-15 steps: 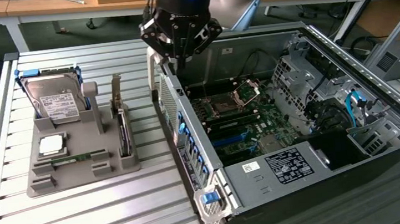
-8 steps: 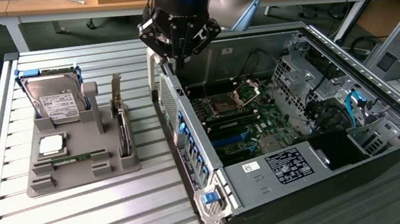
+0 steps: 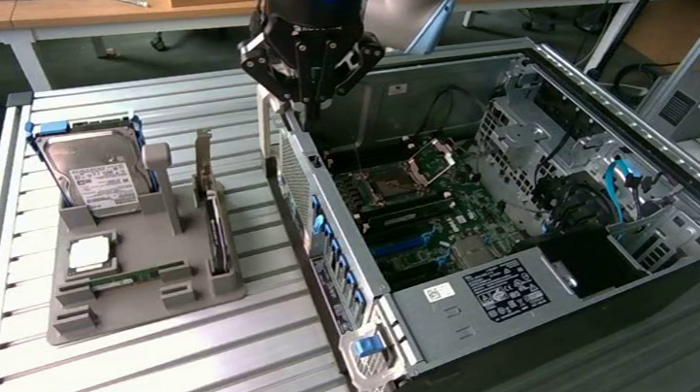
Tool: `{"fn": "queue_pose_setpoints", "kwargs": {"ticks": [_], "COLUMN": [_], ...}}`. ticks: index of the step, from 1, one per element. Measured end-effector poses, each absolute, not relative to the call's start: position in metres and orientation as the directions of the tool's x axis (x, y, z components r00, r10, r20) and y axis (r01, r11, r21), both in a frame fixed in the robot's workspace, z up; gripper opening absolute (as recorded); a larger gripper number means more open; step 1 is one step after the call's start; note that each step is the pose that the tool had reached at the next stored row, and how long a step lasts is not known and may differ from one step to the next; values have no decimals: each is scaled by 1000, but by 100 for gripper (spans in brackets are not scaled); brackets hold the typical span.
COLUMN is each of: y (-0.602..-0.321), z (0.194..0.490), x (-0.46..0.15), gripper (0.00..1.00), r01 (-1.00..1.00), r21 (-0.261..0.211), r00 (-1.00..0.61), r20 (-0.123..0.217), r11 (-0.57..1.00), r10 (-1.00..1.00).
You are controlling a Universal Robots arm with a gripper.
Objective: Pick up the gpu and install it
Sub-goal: 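Reach for the gpu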
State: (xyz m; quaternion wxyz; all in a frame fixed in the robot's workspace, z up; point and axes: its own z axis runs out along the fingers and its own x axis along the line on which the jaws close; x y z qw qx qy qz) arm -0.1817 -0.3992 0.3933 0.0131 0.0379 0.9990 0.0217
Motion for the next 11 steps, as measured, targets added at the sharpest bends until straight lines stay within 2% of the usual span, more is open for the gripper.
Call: {"fn": "queue_pose_setpoints", "kwargs": {"ticks": [11], "y": [-399], "z": [393], "x": [-184], "gripper": [11], "r01": [75], "r21": [44], "r00": [-997], "r20": [-24], "r11": [996], "r10": [76]}}
